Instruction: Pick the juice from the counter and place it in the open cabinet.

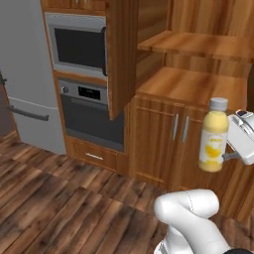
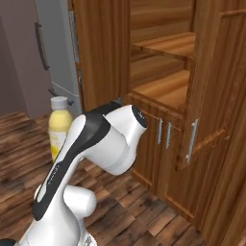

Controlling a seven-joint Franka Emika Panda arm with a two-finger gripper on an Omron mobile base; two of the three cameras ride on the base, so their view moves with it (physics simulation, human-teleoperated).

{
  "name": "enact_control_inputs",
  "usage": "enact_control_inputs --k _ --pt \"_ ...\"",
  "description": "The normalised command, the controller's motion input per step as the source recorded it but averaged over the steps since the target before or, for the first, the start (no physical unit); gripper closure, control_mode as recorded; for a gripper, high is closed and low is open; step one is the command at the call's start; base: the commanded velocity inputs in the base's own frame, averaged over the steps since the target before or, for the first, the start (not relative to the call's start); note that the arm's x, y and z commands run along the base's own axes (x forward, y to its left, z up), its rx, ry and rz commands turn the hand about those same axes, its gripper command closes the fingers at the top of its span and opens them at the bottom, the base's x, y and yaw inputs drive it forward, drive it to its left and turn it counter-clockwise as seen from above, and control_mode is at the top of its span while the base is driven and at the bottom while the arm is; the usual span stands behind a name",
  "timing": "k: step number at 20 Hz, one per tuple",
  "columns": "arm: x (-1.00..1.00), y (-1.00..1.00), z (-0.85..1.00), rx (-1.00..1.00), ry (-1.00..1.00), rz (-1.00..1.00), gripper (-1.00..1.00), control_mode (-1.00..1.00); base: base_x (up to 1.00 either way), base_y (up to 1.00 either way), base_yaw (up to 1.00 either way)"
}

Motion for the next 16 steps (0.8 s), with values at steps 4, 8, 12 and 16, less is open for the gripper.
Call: enact_control_inputs --k 4,8,12,16 --pt "0.0 0.0 0.0 0.0 0.0 0.0 1.0 1.0 0.53 0.32 -0.03" --pt "0.0 0.0 0.0 0.0 0.0 0.0 1.0 1.0 0.62 0.0 -0.14" --pt "0.0 0.0 0.0 0.0 0.0 0.0 1.0 1.0 0.49 -0.05 -0.27" --pt "0.0 0.0 0.0 0.0 0.0 0.0 1.0 1.0 0.45 0.13 -0.42"
